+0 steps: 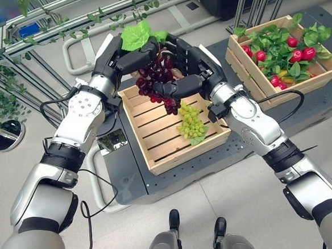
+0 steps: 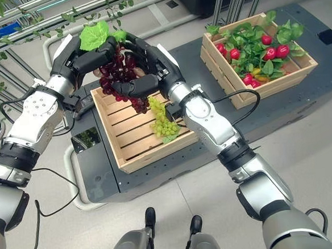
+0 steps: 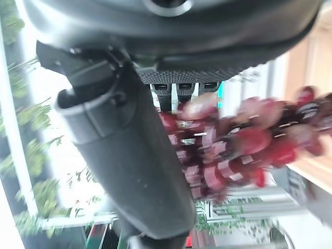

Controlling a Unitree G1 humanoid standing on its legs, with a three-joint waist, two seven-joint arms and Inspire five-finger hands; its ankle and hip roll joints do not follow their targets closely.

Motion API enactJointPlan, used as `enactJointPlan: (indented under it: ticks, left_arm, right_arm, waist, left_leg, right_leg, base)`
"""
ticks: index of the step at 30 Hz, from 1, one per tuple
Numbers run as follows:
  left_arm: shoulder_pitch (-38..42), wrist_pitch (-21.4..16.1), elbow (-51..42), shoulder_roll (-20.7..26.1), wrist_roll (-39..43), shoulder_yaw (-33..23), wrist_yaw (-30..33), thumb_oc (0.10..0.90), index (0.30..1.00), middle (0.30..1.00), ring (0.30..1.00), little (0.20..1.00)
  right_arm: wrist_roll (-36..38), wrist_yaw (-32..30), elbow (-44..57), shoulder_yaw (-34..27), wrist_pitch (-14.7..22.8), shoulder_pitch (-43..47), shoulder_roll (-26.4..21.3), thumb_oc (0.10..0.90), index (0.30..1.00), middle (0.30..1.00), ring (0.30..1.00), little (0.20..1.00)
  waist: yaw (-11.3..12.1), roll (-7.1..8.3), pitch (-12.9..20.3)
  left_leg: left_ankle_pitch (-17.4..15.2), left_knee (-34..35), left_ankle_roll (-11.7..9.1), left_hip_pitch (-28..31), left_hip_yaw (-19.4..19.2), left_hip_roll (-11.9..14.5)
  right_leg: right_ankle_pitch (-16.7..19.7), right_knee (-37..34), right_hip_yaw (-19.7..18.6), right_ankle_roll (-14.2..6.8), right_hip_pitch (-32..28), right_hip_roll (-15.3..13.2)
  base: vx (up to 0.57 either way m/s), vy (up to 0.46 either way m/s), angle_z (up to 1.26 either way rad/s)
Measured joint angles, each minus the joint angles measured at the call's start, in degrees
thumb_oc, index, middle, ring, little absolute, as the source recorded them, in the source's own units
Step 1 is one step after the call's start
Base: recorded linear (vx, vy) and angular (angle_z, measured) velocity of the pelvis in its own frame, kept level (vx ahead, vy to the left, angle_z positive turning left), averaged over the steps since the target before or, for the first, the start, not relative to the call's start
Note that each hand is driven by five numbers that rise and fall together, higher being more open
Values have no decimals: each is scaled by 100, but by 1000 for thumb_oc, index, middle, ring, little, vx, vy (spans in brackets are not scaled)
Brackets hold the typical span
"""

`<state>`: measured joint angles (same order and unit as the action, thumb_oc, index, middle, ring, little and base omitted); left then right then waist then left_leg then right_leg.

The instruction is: Pick up the fruits from the basket on one side to the basket on the other side

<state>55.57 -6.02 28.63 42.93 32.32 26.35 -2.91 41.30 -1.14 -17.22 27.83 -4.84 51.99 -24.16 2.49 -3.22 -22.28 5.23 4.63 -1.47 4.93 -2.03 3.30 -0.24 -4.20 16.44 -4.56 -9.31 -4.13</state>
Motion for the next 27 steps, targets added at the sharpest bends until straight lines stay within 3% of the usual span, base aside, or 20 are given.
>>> enactJointPlan:
  ticks: [6,11,17,20,27]
  left_arm:
    - [71,-2,-397,-17,6,63,-35,400,300,300,300,300]
    - [80,-2,-652,-19,8,63,-30,400,300,300,300,300]
    - [82,-2,-782,-54,168,63,-22,400,300,300,300,300]
    - [82,-2,-781,-142,183,63,-52,400,300,300,300,300]
    - [82,-2,-777,-288,172,79,-270,400,300,300,300,300]
  right_arm:
    - [655,90,-541,164,-330,-7,334,800,900,900,900,900]
    - [695,169,-752,222,-564,-14,462,800,900,900,900,900]
    - [1075,175,-845,225,-614,-110,459,800,900,900,900,900]
    - [1326,175,-844,224,-540,-111,517,800,900,900,900,900]
    - [1326,0,-624,218,112,-112,732,800,900,900,900,900]
  waist:
    - [26,103,55]
    - [29,122,66]
    - [25,125,67]
    - [27,125,67]
    - [20,124,67]
  left_leg:
    - [9,17,14,13,23,-33]
    - [11,18,16,13,26,-35]
    - [11,18,16,14,24,-35]
    - [11,18,16,16,23,-35]
    - [11,20,16,20,21,-36]
  right_leg:
    - [13,-70,0,-22,-50,-22]
    - [14,-70,0,-23,-50,-24]
    - [14,-70,-1,-24,-50,-24]
    - [14,-70,-2,-24,-51,-24]
    - [14,-71,-9,-24,-51,-25]
  base:
    - [5,-5,2]
    - [0,0,0]
    - [0,0,0]
    - [0,0,0]
    - [0,0,0]
